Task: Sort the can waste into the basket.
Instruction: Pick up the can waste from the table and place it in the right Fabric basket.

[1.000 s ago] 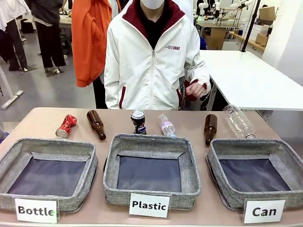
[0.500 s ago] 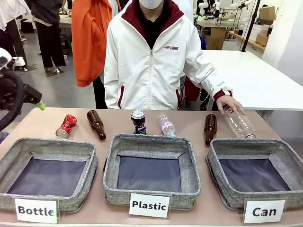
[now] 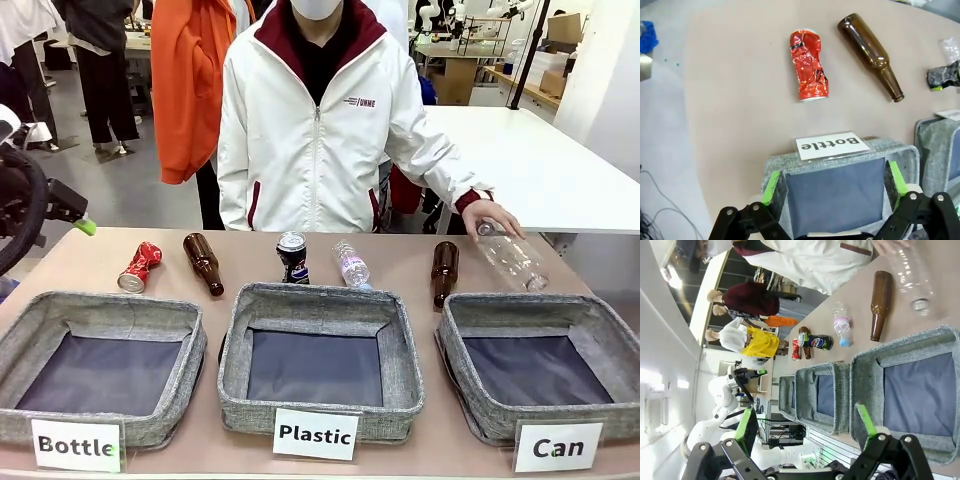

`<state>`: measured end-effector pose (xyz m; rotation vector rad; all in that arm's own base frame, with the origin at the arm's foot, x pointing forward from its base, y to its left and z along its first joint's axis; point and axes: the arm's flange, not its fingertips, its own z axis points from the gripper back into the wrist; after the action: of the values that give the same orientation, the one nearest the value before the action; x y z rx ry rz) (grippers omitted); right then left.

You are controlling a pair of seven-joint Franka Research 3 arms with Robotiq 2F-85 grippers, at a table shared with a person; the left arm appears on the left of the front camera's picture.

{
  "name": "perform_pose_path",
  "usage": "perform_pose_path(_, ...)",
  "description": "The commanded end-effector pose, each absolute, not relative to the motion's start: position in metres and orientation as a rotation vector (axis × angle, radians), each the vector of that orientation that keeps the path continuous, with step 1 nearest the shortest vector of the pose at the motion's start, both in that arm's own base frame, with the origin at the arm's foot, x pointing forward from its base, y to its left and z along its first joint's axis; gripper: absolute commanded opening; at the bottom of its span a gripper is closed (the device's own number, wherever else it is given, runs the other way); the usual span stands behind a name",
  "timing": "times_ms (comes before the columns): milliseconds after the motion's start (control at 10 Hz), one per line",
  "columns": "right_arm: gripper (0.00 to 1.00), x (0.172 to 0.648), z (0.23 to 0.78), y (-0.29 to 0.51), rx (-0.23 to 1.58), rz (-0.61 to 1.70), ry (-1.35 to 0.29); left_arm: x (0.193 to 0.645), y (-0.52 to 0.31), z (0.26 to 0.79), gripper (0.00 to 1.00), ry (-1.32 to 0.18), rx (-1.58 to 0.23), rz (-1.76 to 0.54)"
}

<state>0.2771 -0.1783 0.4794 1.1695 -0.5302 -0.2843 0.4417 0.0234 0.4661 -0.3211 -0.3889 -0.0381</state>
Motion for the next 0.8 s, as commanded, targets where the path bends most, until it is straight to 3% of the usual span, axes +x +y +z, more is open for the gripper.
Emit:
perform_pose_path(0,1.00,0.279,0.480,-0.179,1.186,-0.263,-0.559,0.489,0.020,0.456,1.00,-0.303,-0.300,-0.122)
perform_pose_path(400,1.00,0.279,0.480,-0.179,1.186,-0.263,-0.559,0.546,0.000,0.418,1.00,-0.279,-0.303,-0.209)
perform_pose_path(700,1.00,0.279,0.480,-0.179,1.186,-0.263,-0.559,0.591,-0.022,0.366,1.00,-0.166,-0.248,-0.170)
